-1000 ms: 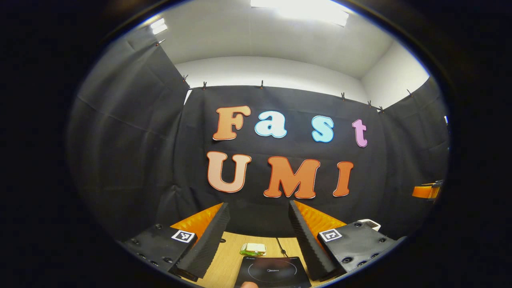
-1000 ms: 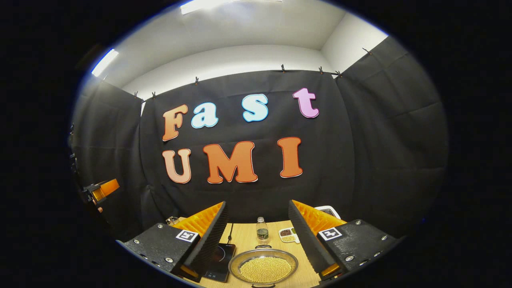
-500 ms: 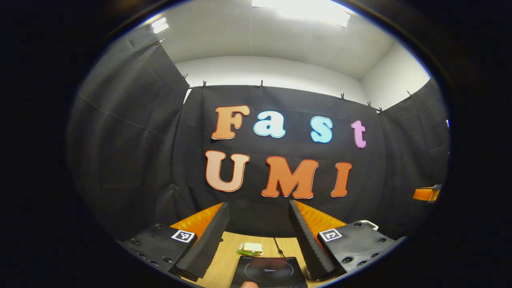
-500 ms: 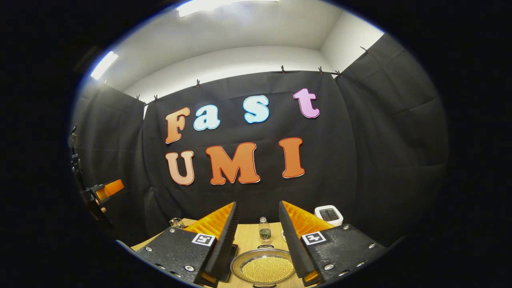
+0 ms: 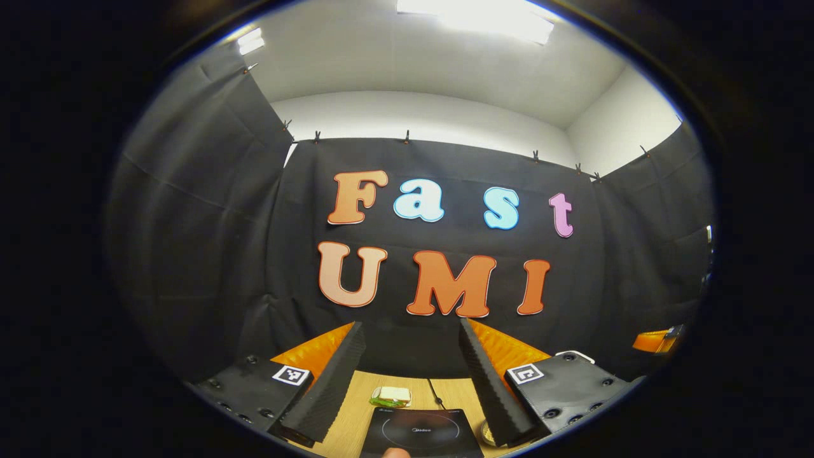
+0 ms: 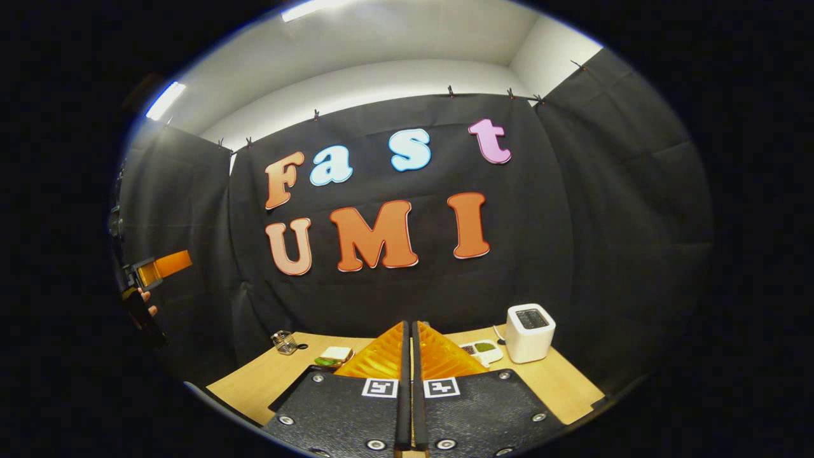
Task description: First push the handle of the pot to place it horizontally, then grasp the pot with both hands and set it on the induction cooktop.
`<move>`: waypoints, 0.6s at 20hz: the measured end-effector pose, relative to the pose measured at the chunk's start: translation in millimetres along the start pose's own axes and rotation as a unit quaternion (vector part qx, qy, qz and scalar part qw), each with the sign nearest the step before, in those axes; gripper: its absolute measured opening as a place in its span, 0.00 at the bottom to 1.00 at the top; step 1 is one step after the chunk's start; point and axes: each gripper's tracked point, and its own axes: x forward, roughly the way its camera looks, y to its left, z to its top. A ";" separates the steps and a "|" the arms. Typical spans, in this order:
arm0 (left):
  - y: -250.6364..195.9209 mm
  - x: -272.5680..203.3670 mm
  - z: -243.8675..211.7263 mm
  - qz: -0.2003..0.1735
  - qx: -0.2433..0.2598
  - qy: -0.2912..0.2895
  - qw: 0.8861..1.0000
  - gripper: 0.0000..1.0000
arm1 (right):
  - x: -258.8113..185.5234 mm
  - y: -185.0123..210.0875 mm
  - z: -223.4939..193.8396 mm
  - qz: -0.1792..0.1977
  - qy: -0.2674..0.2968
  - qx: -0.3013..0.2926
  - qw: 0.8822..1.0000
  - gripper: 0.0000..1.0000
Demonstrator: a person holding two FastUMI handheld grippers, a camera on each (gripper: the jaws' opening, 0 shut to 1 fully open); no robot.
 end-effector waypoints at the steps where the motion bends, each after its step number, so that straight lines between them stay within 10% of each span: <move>1: 0.5 -0.2 0.6 0.001 0.002 0.000 1.000 0.97 | 2.1 -0.2 -8.6 0.001 0.005 -0.005 1.000 0.00; 12: 4.7 -7.5 -6.6 0.001 0.014 -0.004 1.000 0.97 | 5.6 40.0 -151.4 0.033 0.103 -0.047 0.993 0.00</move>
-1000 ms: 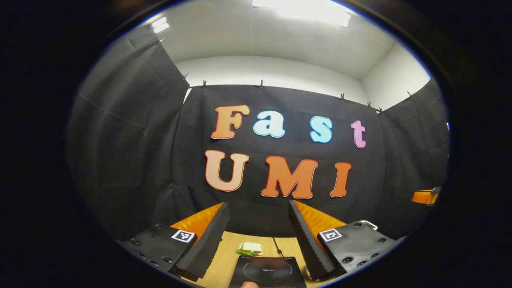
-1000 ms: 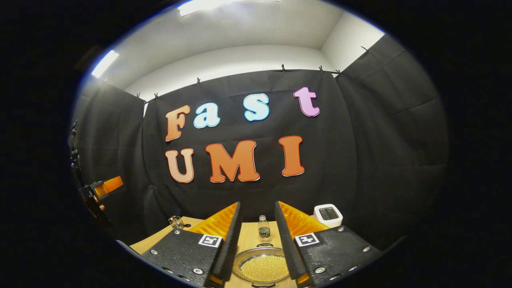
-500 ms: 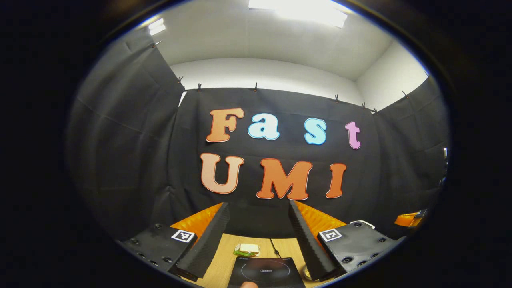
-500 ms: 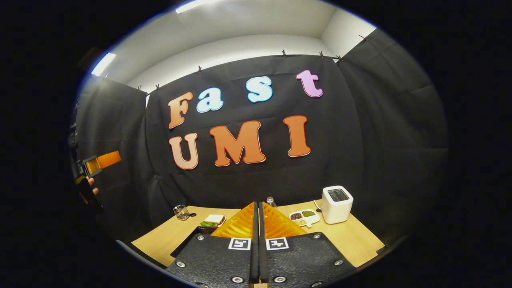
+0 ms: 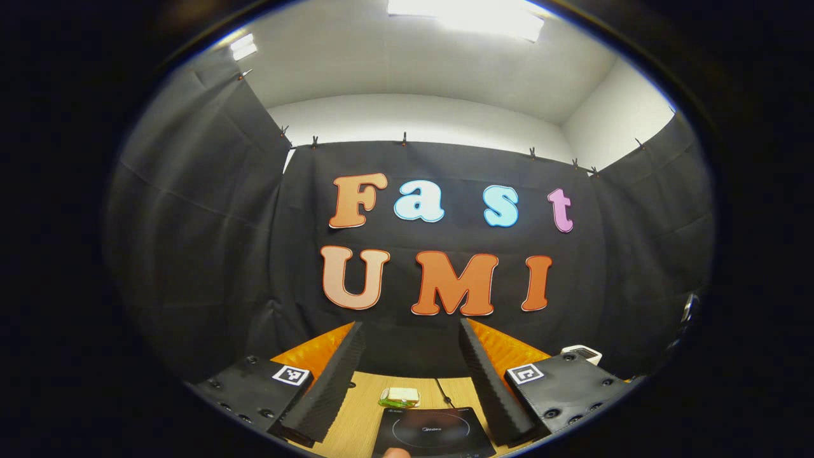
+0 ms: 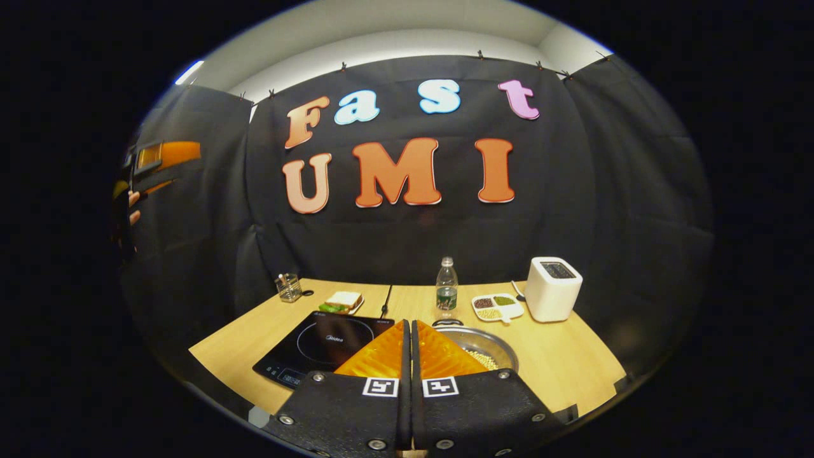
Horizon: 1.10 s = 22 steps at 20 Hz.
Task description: First push the handle of the pot to place it horizontally, then grasp the pot with both hands and set it on the induction cooktop.
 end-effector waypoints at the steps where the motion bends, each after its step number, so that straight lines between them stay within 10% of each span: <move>1: 0.9 0.1 -1.5 -0.001 0.000 0.001 1.000 0.97 | 2.4 4.4 -13.8 0.006 0.012 0.002 1.000 0.00; 22: -4.0 6.9 -25.4 -0.005 -0.021 0.024 0.999 0.97 | 32.0 -15.2 -189.6 0.009 0.195 0.045 0.980 0.00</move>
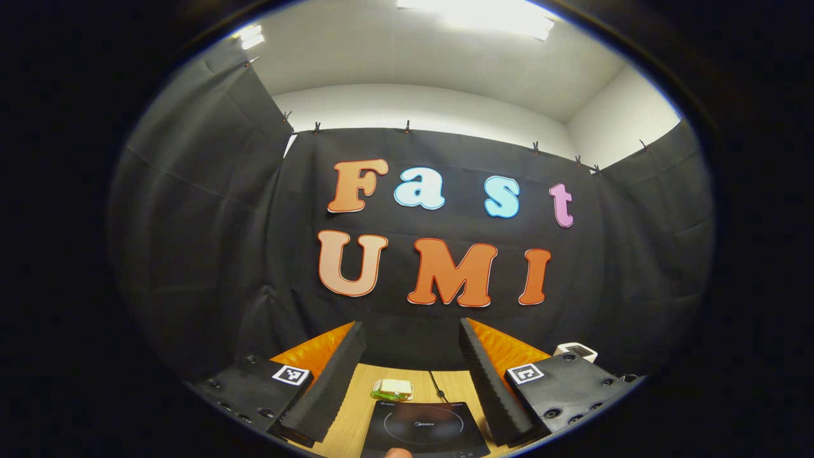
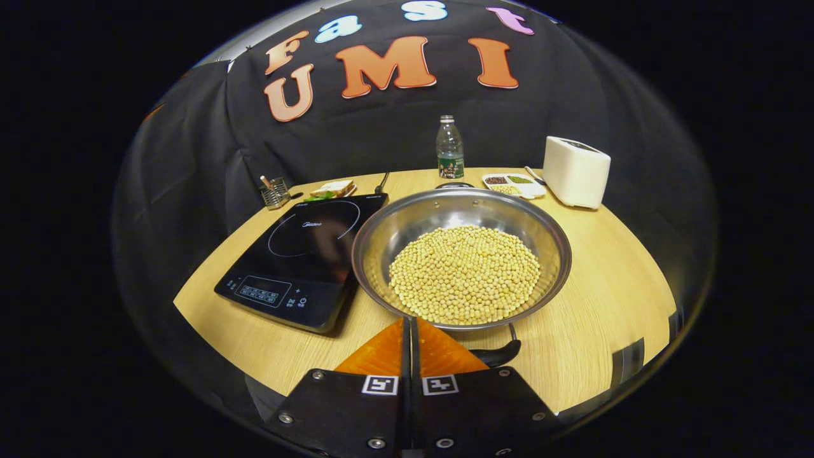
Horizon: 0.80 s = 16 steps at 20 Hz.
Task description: First push the handle of the pot to place it horizontally, then grasp the pot with both hands and set it on the induction cooktop.
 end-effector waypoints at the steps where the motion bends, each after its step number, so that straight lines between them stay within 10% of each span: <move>1: -0.7 -1.1 0.5 -0.001 0.002 0.000 1.000 0.99 | -1.0 -0.9 0.1 0.003 0.003 0.013 1.000 0.00; 16: 7.7 0.6 -4.2 0.016 0.006 0.003 1.000 0.99 | -1.3 1.0 -19.1 0.010 0.024 0.010 1.000 0.00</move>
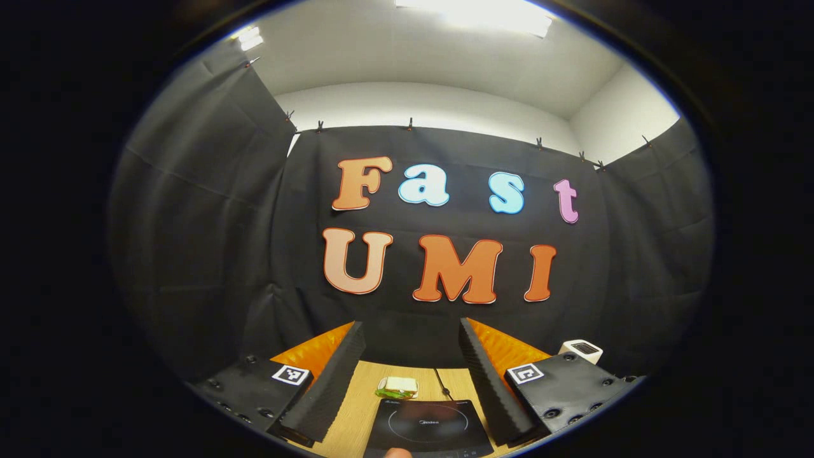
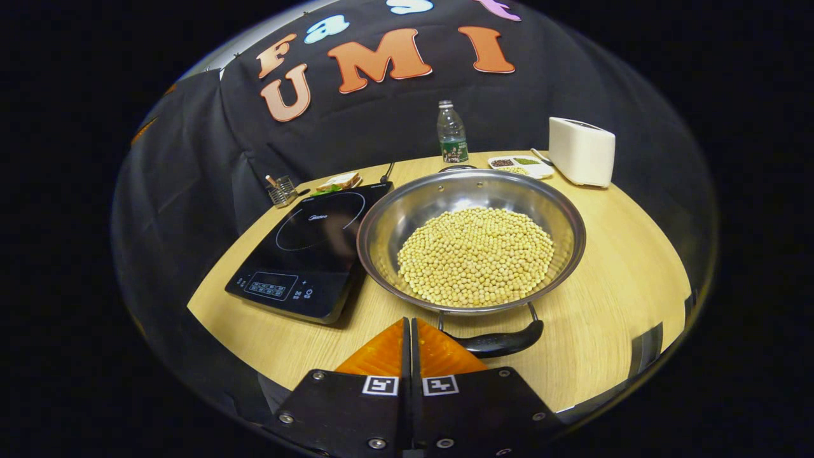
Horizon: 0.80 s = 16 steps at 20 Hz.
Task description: First push the handle of the pot to place it horizontally, then grasp the pot with both hands and set it on the induction cooktop.
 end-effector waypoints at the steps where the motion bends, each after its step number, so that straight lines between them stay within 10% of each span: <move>1: 0.5 0.4 0.8 0.002 -0.001 -0.003 1.000 0.99 | -0.9 -5.4 -1.6 -0.006 0.001 0.001 1.000 0.00; 16: -13.5 19.4 -8.0 -0.006 0.006 0.003 1.000 0.99 | 2.3 -71.8 13.8 -0.045 0.007 0.052 0.998 0.00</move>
